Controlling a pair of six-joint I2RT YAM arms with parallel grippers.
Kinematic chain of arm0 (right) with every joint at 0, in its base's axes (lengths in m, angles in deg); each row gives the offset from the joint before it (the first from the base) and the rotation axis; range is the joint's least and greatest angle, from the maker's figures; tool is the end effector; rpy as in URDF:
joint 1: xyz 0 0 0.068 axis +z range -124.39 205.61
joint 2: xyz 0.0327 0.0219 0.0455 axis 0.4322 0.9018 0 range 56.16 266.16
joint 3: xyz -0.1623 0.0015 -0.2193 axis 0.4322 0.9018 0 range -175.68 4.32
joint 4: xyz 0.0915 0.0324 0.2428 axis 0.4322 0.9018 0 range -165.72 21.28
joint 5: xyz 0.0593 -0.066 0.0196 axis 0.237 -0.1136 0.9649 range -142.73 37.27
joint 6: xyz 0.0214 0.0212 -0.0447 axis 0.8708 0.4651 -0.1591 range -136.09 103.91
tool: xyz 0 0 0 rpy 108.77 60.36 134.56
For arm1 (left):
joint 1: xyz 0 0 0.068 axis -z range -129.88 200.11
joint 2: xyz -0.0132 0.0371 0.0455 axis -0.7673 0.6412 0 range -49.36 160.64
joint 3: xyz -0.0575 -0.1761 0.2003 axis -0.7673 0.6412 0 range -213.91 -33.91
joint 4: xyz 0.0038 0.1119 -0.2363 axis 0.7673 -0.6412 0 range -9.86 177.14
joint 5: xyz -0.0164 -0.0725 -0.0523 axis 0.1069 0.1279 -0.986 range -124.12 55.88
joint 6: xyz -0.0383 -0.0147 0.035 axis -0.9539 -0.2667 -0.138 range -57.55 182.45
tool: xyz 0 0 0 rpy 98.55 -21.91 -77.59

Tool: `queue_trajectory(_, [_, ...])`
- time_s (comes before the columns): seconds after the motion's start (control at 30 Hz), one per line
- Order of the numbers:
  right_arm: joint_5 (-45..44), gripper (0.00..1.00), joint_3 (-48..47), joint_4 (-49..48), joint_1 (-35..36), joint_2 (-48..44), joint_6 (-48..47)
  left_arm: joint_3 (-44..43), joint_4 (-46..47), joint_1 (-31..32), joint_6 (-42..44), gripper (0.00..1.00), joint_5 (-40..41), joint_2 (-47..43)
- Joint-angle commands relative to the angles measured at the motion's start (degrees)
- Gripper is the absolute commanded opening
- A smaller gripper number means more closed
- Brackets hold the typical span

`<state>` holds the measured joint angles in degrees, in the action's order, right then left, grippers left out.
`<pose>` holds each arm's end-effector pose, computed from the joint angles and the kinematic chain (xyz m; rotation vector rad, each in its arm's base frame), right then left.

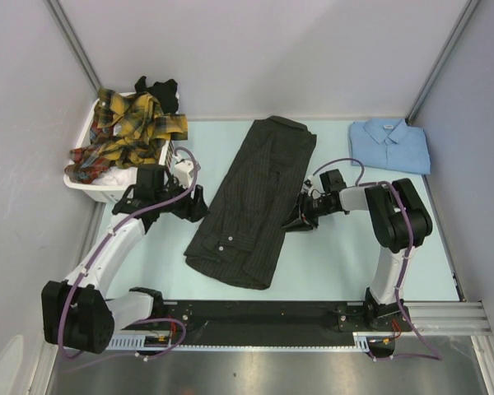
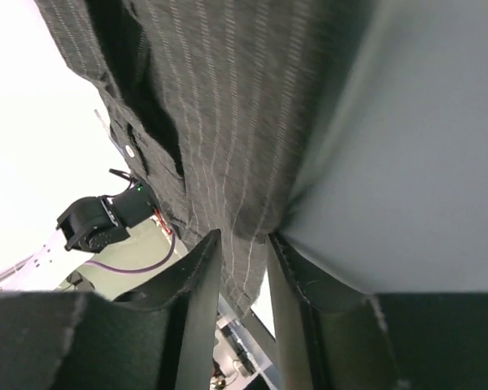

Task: Fold and stack the long sleeve shirts
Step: Fold the shirt

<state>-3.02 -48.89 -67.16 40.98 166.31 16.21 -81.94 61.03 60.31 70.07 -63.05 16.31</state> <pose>0.3159 0.1150 0.1005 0.1318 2.7786 1.4156 0.2320 -0.0592 0.2643 0.6010 2.2129 -0.6096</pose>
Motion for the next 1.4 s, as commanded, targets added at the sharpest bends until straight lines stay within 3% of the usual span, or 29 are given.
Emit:
queue_trajectory(0.0, [-10.51, 0.34, -0.05, -1.44, 2.11, 3.14, -0.39, 1.62, 1.67, -0.44, 0.12, 0.65, -0.52, -2.82])
queue_trajectory(0.1, [-12.0, 0.14, -0.84, 1.01, 2.11, 4.02, -1.96, 1.89, 0.97, -0.44, 0.55, 0.65, 0.01, -3.53])
queue_trajectory(0.13, [-12.44, 0.0, -1.54, 2.15, 1.94, 4.02, -2.93, 1.89, 0.54, -0.44, 0.73, 0.65, 0.1, -3.79])
queue_trajectory(0.37, [-20.61, 0.0, -5.32, 19.99, -3.32, -0.54, -17.07, 2.33, -3.24, 0.78, 9.33, 0.66, -2.62, -4.94])
queue_trajectory(0.5, [-26.23, 0.0, -10.76, 30.36, -10.78, 0.68, -24.9, 3.38, -5.44, 5.96, 16.89, 0.74, 0.87, -7.3])
queue_trajectory(0.53, [-26.86, 0.0, -12.69, 31.42, -11.76, 1.03, -28.48, 4.34, -5.18, 8.67, 20.04, 0.84, 1.67, -8.79])
queue_trajectory(0.57, [-27.38, 0.0, -13.75, 33.09, -12.29, 1.64, -30.34, 4.78, -5.09, 10.01, 21.72, 0.87, 2.64, -9.67])
queue_trajectory(0.6, [-27.74, 0.0, -14.72, 33.89, -12.82, 1.82, -31.67, 5.14, -4.48, 12.19, 23.22, 0.98, 4.04, -10.38])
queue_trajectory(0.67, [-25.64, 0.09, -16.04, 36.17, -12.74, 1.82, -34.66, 6.02, -3.17, 13.18, 25.95, 0.99, 4.23, -11.96])
queue_trajectory(0.8, [-20.98, 0.54, -15.78, 36.88, -12.48, -4.74, -37.82, 5.41, 0.44, 13.18, 30.07, 0.99, -2.43, -13.99])
queue_trajectory(0.83, [-20.1, 0.59, -15.87, 37.06, -12.91, -6.33, -38.79, 4.62, 1.05, 13.18, 30.78, 1.0, -5.76, -14.42])
queue_trajectory(0.97, [-17.9, 0.7, -17.89, 36.1, -14.4, -15.56, -46.86, 1.72, 4.31, 13.18, 28.07, 0.99, -10.87, -13.47])
queue_trajectory(1.07, [-15.45, 0.86, -17.54, 31.98, -14.94, -23.73, -56.96, -3.64, -4.16, 14.41, 34.28, 0.99, -14.31, -8.12])
queue_trajectory(1.17, [-7.56, 0.98, -13.51, 27.42, -14.94, -30.85, -68.91, -3.66, -6.15, 20.55, 39.65, 0.99, -10.02, -5.11])
queue_trajectory(1.23, [-4.38, 1.0, -9.57, 25.81, -14.94, -33.32, -76.04, 0.89, -4.84, 24.86, 44.92, 0.99, -9.48, -5.99])
queue_trajectory(1.3, [1.07, 1.0, -9.19, 30.87, -12.76, -35.61, -83.58, 4.42, -0.71, 30.72, 47.04, 0.99, -5.64, -6.43])
queue_trajectory(1.33, [1.96, 1.0, -10.24, 41.87, -11.7, -35.7, -97.02, 7.13, 0.61, 32.5, 47.4, 0.99, -4.83, -6.17])
queue_trajectory(1.37, [0.75, 1.0, -10.07, 47.98, -10.29, -35.62, -103.94, 8.38, 3.93, 34.26, 47.32, 0.99, -3.87, -5.91])
